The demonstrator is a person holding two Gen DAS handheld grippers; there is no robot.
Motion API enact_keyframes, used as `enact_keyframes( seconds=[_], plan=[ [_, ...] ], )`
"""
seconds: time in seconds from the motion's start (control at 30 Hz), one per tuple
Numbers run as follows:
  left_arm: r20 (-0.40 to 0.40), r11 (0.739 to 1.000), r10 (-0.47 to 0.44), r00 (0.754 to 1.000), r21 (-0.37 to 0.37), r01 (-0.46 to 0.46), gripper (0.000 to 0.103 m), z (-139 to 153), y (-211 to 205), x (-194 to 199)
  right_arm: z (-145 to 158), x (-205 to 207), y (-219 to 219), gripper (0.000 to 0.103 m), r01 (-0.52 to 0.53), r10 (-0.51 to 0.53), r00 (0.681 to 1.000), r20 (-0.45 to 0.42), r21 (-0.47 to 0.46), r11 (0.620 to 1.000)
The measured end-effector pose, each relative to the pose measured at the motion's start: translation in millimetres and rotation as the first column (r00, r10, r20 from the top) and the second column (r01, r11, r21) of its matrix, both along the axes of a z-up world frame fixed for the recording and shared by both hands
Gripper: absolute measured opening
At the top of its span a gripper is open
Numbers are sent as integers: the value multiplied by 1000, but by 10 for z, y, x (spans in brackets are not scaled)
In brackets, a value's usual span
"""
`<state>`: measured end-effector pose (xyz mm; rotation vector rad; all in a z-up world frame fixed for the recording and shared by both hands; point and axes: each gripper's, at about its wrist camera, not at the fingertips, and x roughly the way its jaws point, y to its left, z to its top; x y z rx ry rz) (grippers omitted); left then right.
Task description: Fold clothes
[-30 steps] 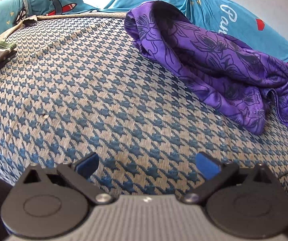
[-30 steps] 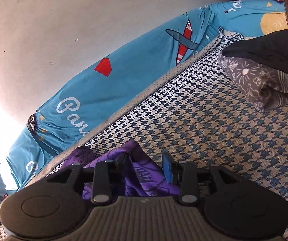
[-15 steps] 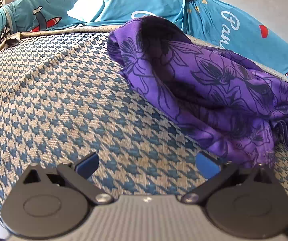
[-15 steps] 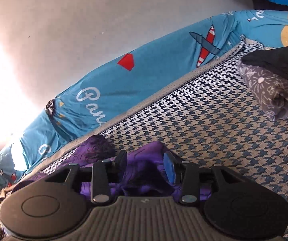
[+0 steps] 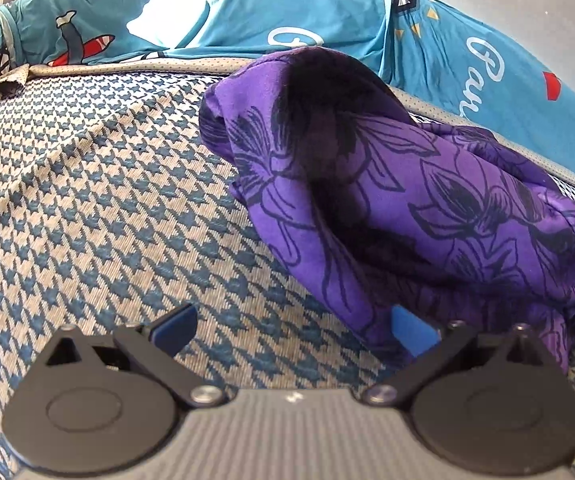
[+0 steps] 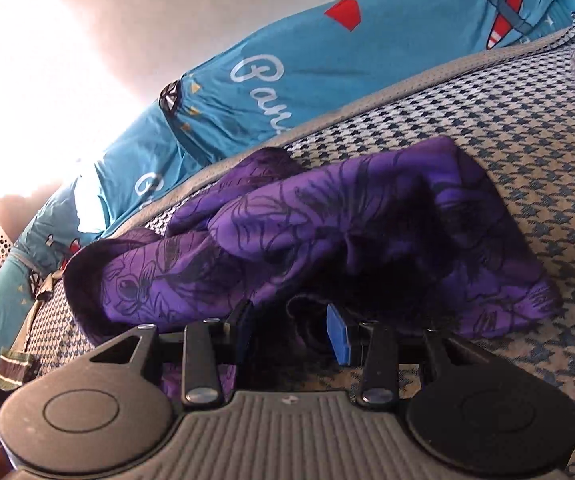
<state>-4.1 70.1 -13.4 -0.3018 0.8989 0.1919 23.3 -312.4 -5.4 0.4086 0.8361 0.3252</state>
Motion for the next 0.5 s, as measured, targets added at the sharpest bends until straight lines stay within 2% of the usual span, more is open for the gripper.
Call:
enact_keyframes(
  seconds=[0.1,0.3,0.5],
  plan=[
    [6,999,8,1000,-37,-7,103,-39,19,43,-128,25,120,40,-48,50,997,-56,34,998],
    [20,999,-19,1000,-45,20,103,-81,-37,135,-330,101,327,40,-77,88,986,-145,75,994],
    [46,999,-18,999,-28,19,103,-109,-73,197,-445,126,494,40,-74,85,985,-151,75,994]
  ],
)
